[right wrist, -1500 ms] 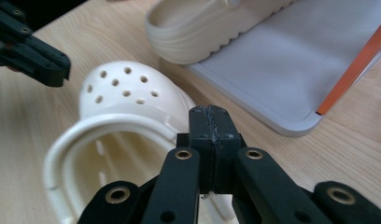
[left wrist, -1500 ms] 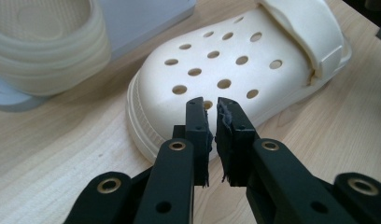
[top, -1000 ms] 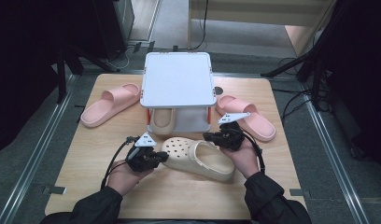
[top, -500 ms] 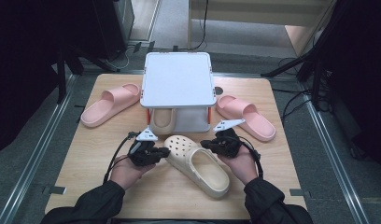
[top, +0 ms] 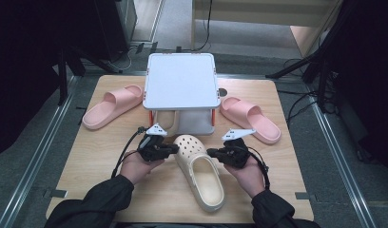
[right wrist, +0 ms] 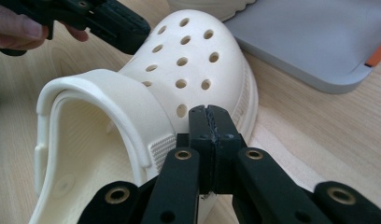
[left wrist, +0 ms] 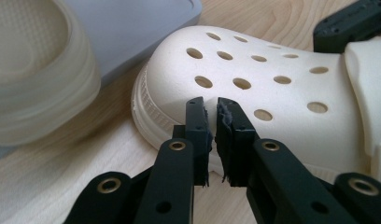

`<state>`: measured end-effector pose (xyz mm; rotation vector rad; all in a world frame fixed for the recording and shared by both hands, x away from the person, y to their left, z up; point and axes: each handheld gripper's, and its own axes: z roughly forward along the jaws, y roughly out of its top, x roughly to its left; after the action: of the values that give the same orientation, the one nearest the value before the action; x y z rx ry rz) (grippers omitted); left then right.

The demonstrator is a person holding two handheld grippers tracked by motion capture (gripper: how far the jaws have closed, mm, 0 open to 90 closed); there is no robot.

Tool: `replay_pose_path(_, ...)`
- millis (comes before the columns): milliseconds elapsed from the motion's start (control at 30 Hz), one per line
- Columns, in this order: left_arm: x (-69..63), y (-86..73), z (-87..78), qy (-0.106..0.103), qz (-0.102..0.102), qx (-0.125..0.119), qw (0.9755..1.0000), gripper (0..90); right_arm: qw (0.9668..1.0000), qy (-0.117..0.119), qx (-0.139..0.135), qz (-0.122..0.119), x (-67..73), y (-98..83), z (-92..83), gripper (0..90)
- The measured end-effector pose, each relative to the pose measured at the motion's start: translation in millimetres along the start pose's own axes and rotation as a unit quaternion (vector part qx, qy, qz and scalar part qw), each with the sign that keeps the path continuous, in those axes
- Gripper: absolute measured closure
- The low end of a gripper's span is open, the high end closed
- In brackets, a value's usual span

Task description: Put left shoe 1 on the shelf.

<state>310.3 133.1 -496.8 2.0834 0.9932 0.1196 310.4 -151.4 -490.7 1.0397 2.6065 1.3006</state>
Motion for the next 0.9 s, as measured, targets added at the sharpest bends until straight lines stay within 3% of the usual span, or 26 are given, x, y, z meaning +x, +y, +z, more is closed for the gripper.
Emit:
replay_pose_path(200, 1.5, 8.4, 8.6, -0.001, 0.009, -0.003, 1.0, 84.1, 0.9999, -0.007, -0.009, 0.005, 4.8, -7.3, -4.3, 90.0)
replay_pose_path(567, 10.1, 14.8, 13.1, -0.02, -0.006, -0.003, 0.9998, 81.6, 0.9999, -0.009, -0.006, 0.006, 10.9, -9.7, -4.7, 89.6)
replay_pose_path(667, 13.0, 17.7, 10.3, -0.024, -0.004, 0.005, 0.9997, 78.4, 0.9998, -0.013, -0.007, 0.012, 11.3, -7.1, -7.3, 86.9)
replay_pose_path(900, 11.8, 24.9, -10.9, -0.039, -0.007, -0.003, 0.9992, 76.6, 0.9986, -0.021, -0.049, 0.007, 22.7, -2.1, -30.8, 75.8)
